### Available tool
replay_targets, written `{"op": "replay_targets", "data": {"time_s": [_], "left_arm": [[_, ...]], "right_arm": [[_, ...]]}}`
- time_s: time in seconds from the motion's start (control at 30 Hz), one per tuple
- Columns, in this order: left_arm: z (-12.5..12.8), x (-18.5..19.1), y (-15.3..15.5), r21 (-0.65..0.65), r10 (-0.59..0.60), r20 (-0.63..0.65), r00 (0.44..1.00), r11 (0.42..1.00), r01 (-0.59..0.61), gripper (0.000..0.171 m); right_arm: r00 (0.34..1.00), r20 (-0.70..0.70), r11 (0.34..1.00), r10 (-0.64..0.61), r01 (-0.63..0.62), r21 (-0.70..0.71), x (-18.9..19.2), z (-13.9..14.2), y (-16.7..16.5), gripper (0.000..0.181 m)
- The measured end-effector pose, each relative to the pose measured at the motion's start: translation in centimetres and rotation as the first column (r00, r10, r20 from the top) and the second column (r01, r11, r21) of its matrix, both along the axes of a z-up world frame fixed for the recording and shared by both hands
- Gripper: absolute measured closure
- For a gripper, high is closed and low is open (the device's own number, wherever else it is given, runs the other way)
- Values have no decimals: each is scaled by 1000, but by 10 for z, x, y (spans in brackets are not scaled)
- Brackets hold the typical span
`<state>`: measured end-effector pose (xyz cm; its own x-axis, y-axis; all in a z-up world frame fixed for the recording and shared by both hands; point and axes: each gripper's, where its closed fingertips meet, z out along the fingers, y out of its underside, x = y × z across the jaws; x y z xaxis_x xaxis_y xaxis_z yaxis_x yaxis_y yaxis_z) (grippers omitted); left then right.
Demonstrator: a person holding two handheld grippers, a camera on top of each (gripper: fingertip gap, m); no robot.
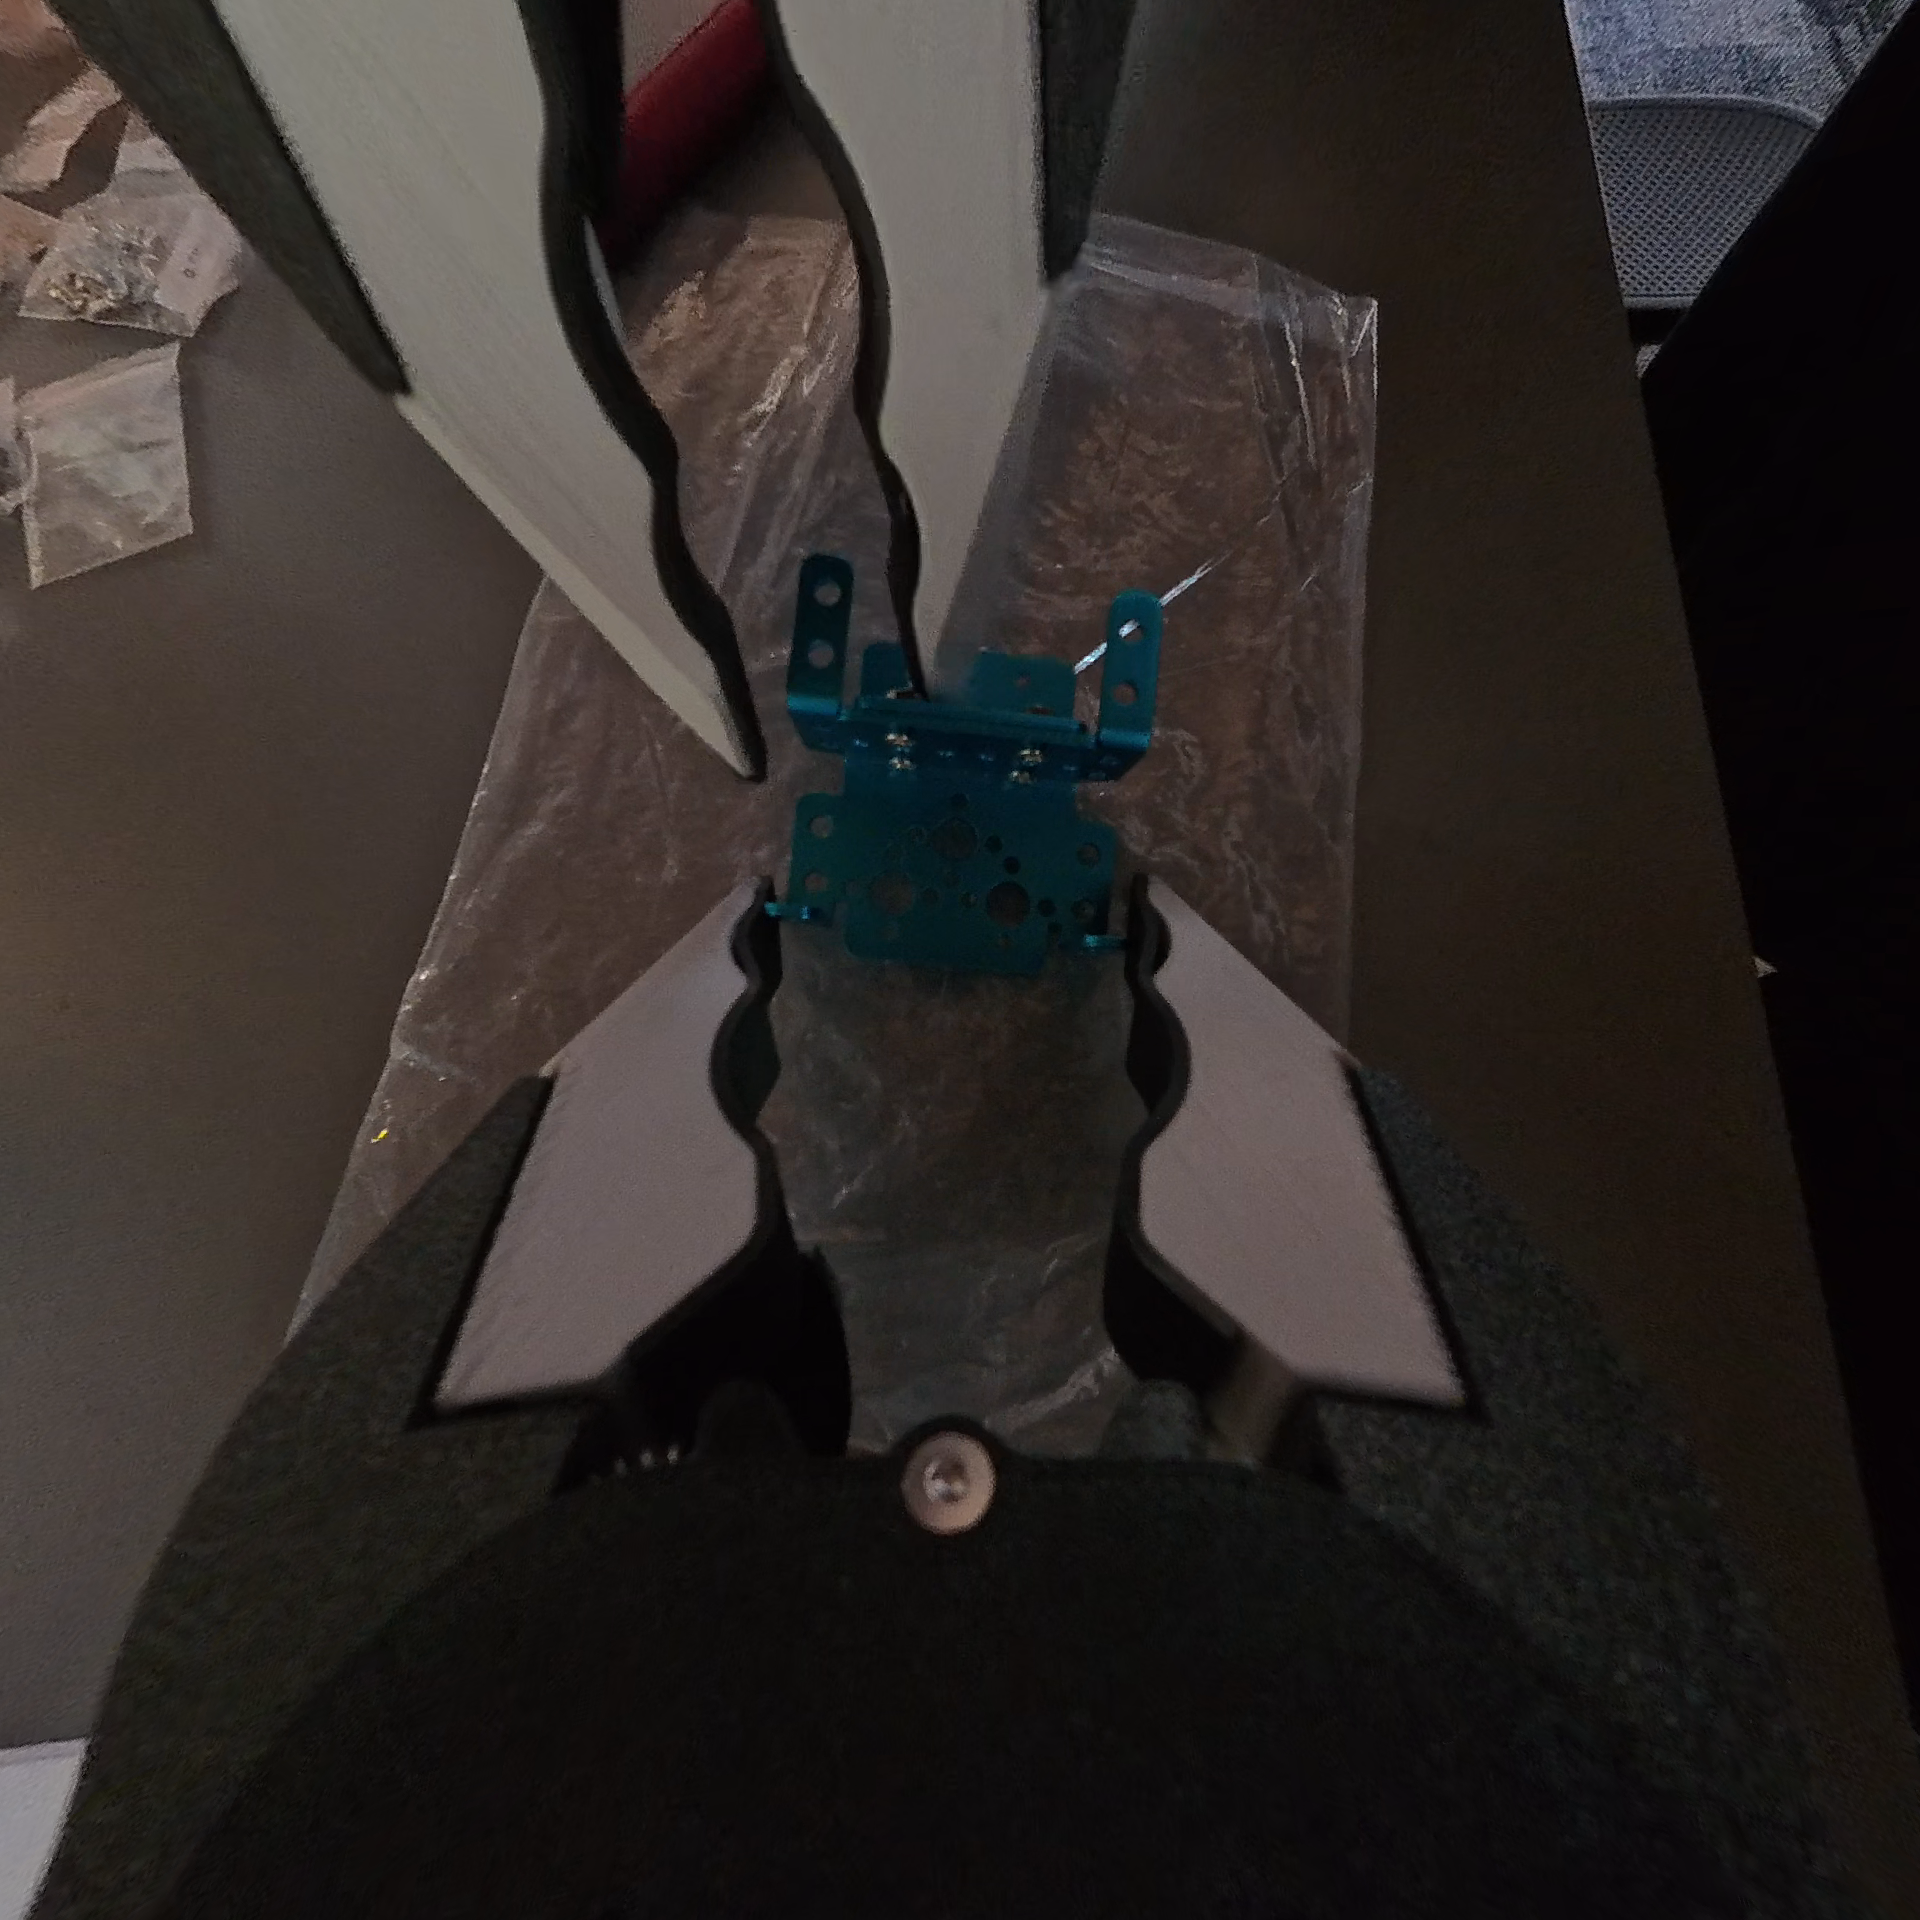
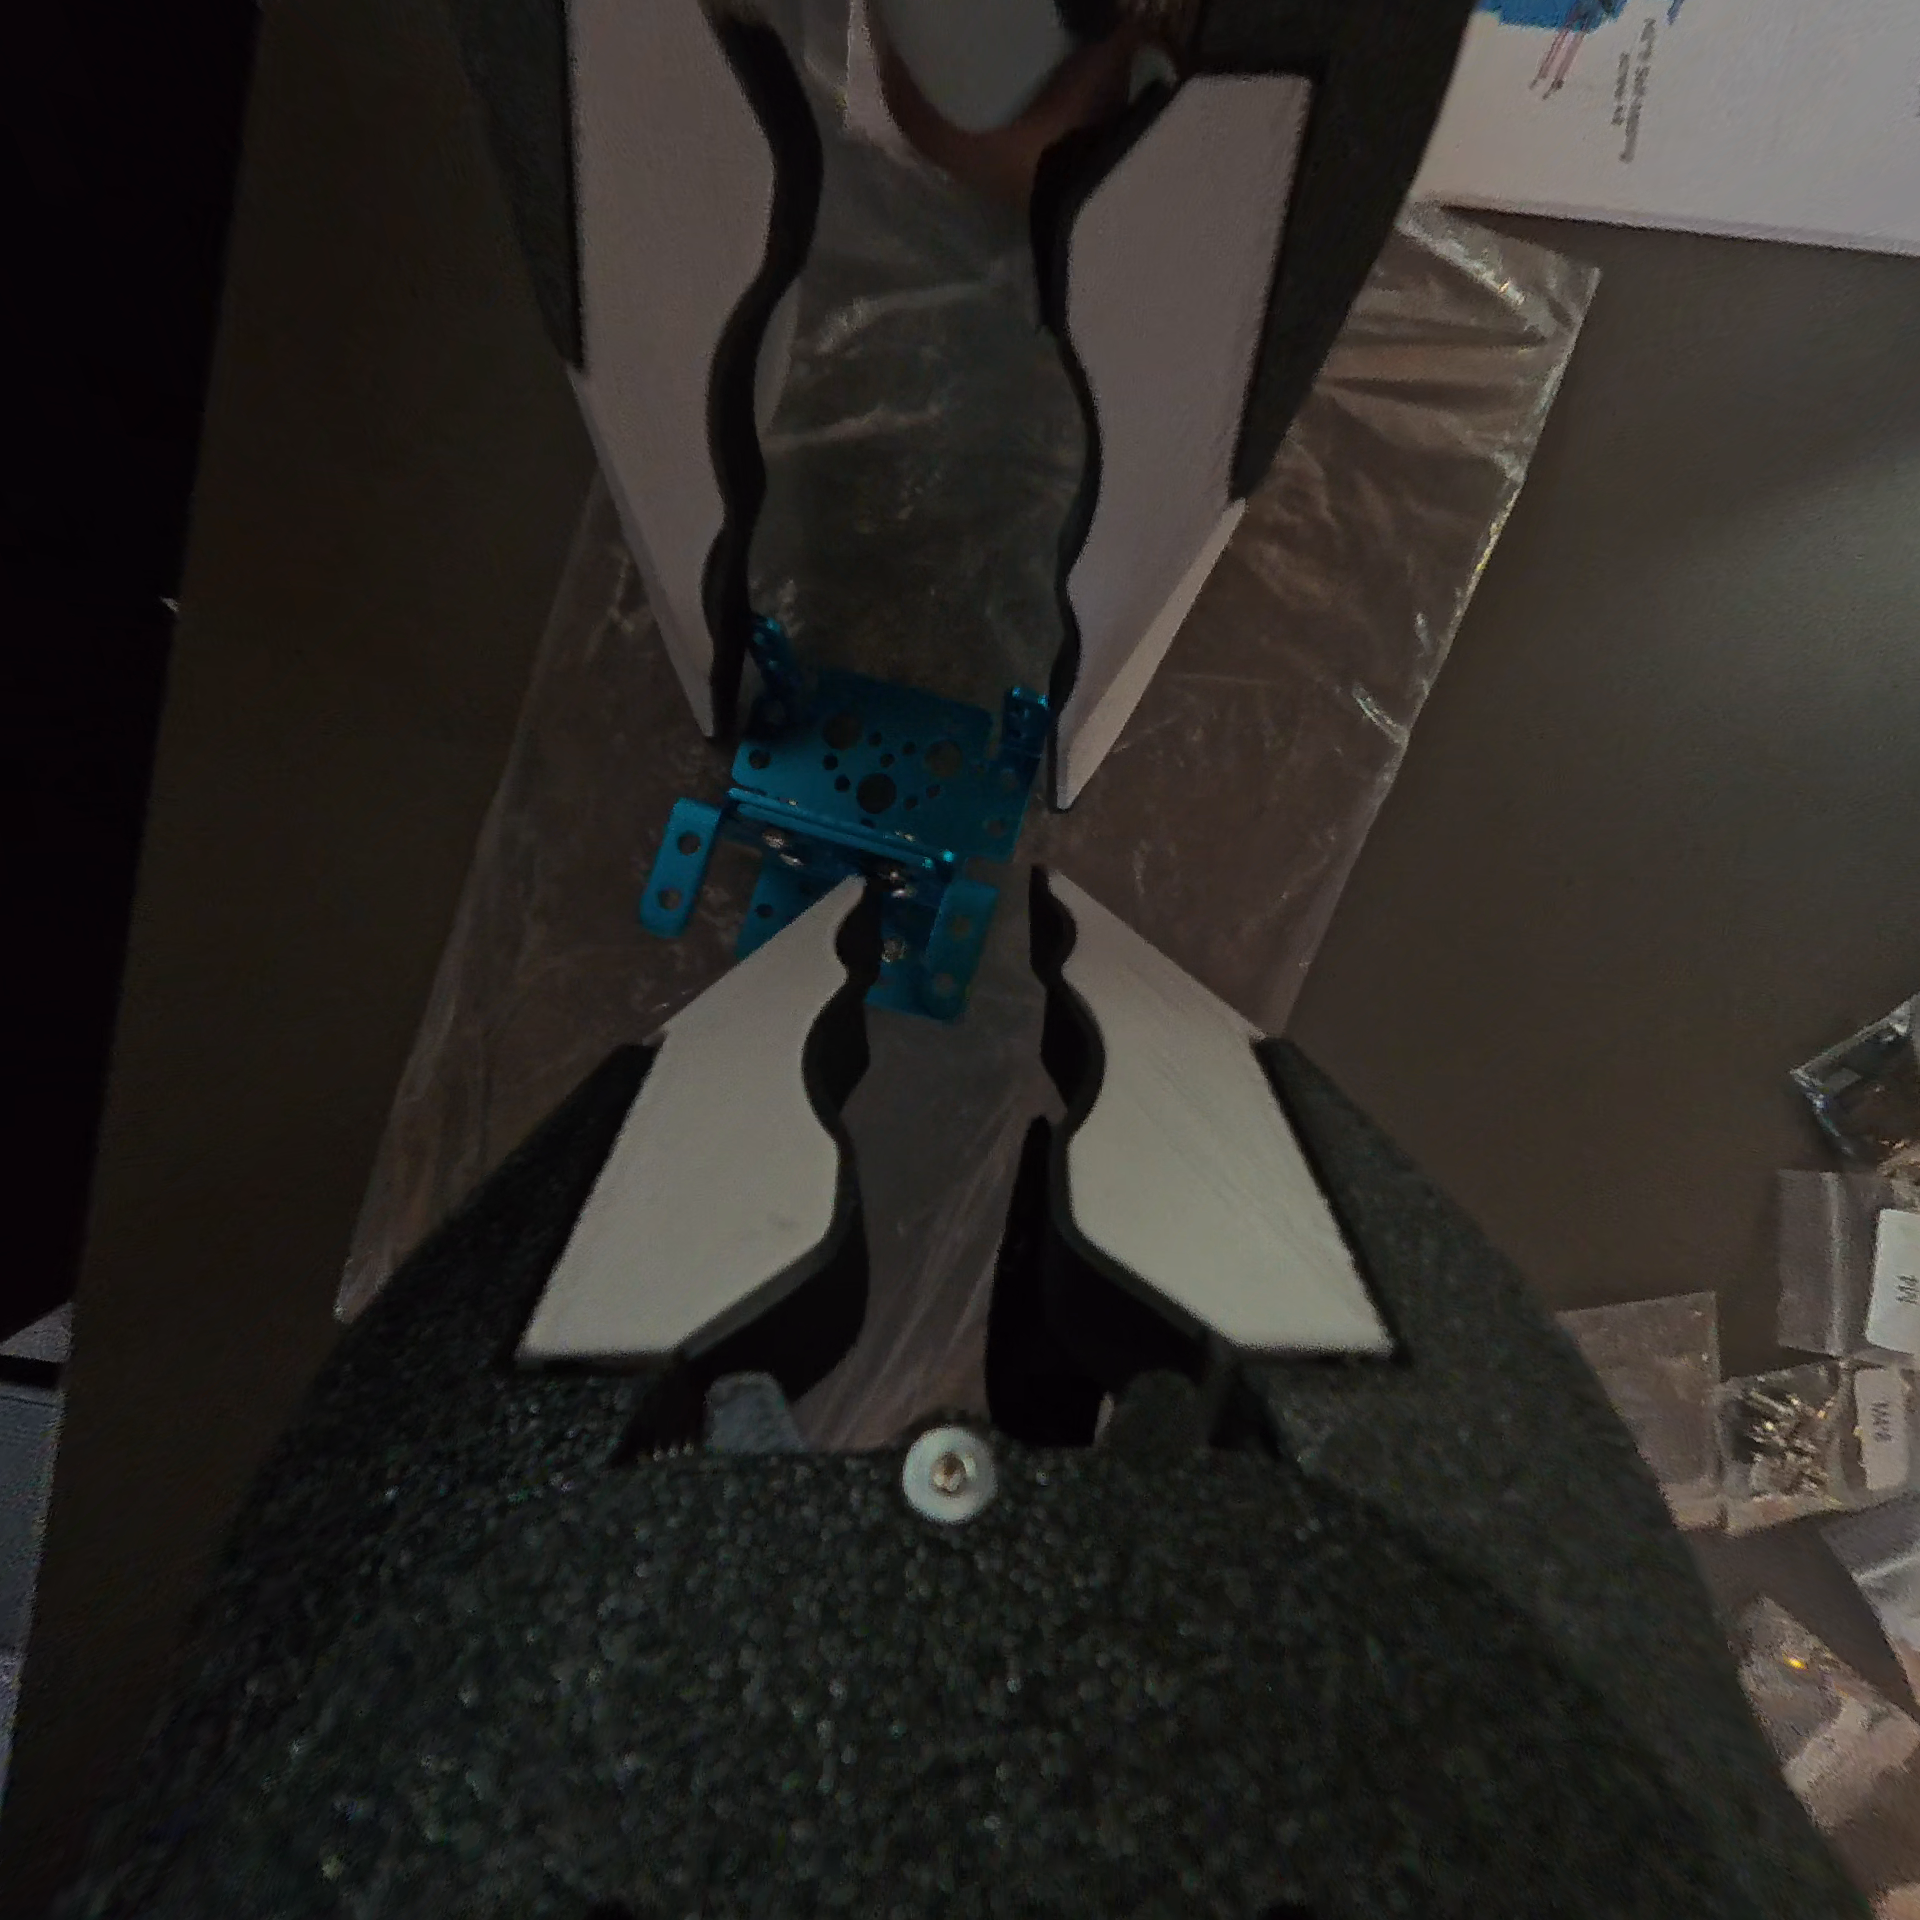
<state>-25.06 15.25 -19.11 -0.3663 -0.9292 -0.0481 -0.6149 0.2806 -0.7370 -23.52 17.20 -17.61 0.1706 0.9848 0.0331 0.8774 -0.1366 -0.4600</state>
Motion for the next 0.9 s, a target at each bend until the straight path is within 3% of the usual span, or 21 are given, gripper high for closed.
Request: {"op": "replay_targets", "data": {"time_s": [0.23,0.37,0.63,0.9], "left_arm": [[0,0,0,-3,2,-2,1000,1000,-2,104],[0,0,1,-2,4,-2,1000,1000,-4,104],[0,0,0,1,3,0,1000,1000,-3,104],[0,0,-1,10,-2,5,1000,1000,2,105]], "right_arm": [[1000,-16,1000,-17,17,-23,3,2,1,146],[1000,-3,1000,11,-11,-8,0,0,-2,160],[1000,0,1000,9,-9,-20,-1,0,-2,161],[991,-127,977,-46,19,-211,-1,3,-3,164]]}}
